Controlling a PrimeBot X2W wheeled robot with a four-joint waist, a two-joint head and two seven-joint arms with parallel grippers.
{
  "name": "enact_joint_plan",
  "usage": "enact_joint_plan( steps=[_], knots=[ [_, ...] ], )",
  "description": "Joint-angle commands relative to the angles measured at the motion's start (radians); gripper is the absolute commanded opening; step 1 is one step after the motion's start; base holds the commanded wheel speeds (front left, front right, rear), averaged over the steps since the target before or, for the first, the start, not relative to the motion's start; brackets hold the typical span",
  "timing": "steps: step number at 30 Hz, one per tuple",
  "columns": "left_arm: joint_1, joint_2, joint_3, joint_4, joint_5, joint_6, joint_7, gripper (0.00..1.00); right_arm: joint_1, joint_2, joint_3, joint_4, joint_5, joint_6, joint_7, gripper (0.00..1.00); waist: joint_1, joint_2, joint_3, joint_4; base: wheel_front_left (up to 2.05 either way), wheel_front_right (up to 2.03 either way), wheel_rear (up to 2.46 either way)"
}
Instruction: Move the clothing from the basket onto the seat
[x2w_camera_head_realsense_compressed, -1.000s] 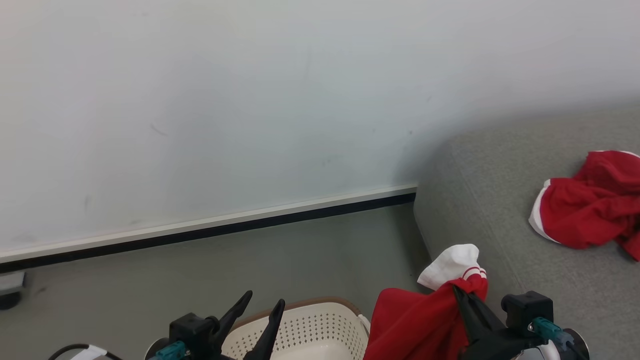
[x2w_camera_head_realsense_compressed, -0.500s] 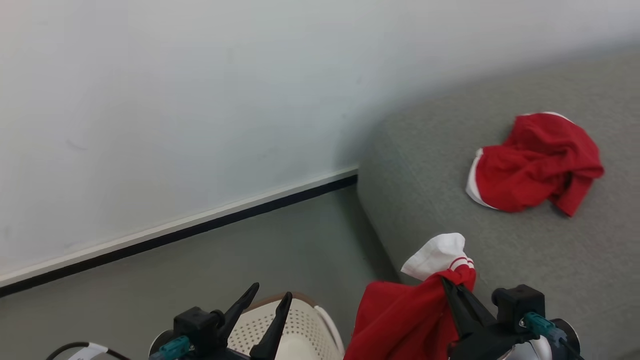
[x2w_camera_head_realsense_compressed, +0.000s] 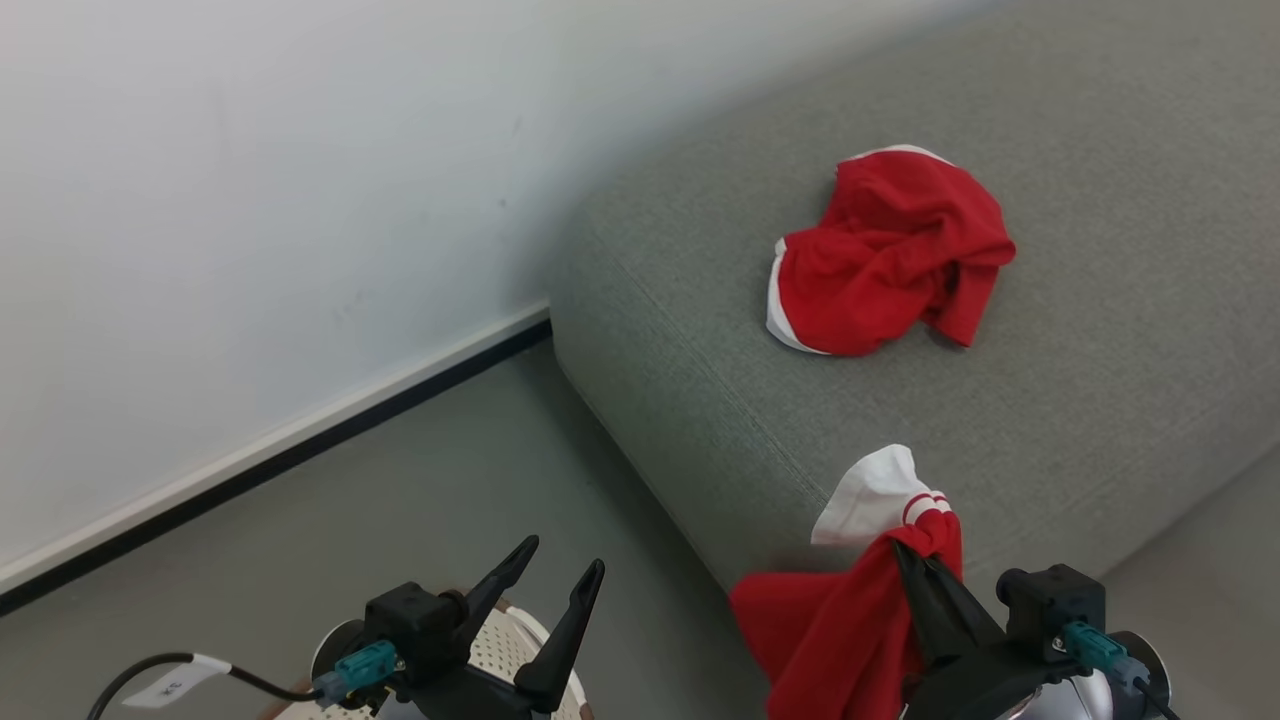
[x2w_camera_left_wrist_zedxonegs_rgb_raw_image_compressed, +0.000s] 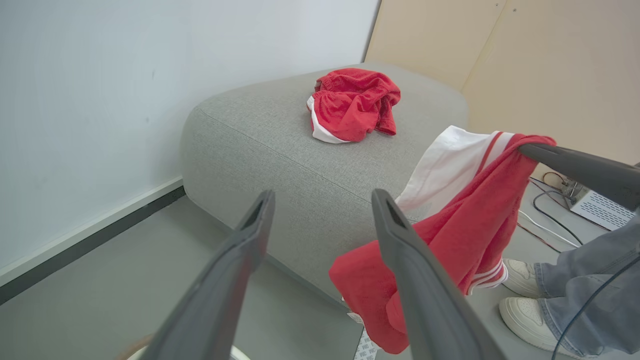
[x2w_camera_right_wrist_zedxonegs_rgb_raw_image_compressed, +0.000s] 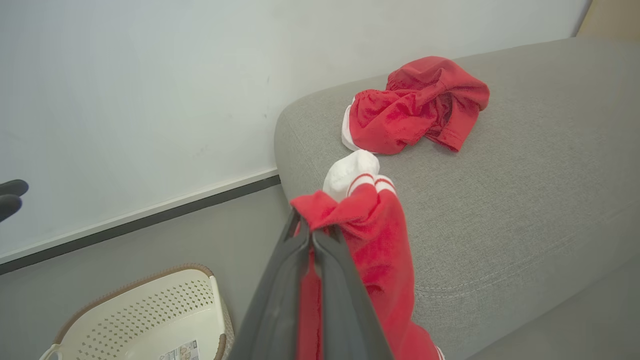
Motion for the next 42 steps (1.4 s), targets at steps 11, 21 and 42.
enact_joint_plan(
  steps=[11, 21, 42],
  knots=[
    [-0.019, 0.004, -0.021, 0.028, 0.016, -0.026, -0.003, 1.00, 0.017, 0.016, -0.016, -0.008, -0.015, 0.000, -0.020, 0.00, 0.0000, -0.0001, 0.064, -0.048, 0.00, 0.00, 0.00],
    [0.003, 0.027, -0.024, 0.001, 0.022, -0.008, 0.002, 1.00, -0.211, -0.056, 0.015, -0.014, 0.004, 0.000, 0.064, 0.00, 0.0000, -0.0001, 0.111, -0.052, 0.00, 0.00, 0.00],
    [-0.120, 0.175, -0.074, -0.390, 0.133, 0.000, 0.188, 1.00, -1.070, -0.495, -0.275, 0.256, 0.240, 0.000, 0.249, 0.00, 0.0000, -0.0001, 0.525, 0.099, 0.00, 0.00, 0.00]
  ],
)
